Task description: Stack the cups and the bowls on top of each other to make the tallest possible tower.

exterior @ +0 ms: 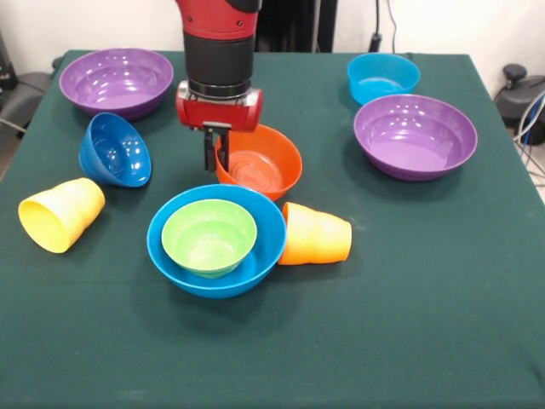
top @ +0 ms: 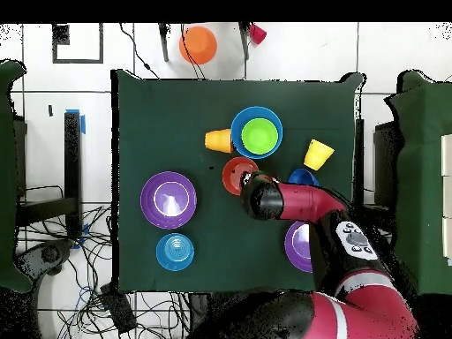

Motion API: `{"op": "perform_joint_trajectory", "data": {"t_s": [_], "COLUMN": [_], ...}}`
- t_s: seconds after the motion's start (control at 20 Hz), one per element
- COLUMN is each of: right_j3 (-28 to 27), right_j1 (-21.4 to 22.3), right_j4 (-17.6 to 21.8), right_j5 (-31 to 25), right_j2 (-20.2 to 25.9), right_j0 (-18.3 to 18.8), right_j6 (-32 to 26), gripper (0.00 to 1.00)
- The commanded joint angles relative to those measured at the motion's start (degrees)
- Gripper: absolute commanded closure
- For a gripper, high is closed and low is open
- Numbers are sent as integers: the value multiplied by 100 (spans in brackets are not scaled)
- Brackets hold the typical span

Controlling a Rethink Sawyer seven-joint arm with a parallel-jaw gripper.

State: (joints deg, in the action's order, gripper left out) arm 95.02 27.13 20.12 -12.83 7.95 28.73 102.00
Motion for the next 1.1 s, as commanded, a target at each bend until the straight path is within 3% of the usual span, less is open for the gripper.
{"op": "perform_joint_trajectory", "data": {"t_s": [0.05,0.3,0.6,1.1], "right_j3": [-761,-1065,-1048,-1038], "right_j1": [-212,-208,-125,167], "right_j4": [-330,-363,-471,-514], "right_j5": [-798,-1021,-1245,-1756], "right_j2": [977,822,945,700], "right_j0": [81,-94,-47,-238], "right_j6": [-61,16,45,65], "gripper": [100,100,100,100]}}
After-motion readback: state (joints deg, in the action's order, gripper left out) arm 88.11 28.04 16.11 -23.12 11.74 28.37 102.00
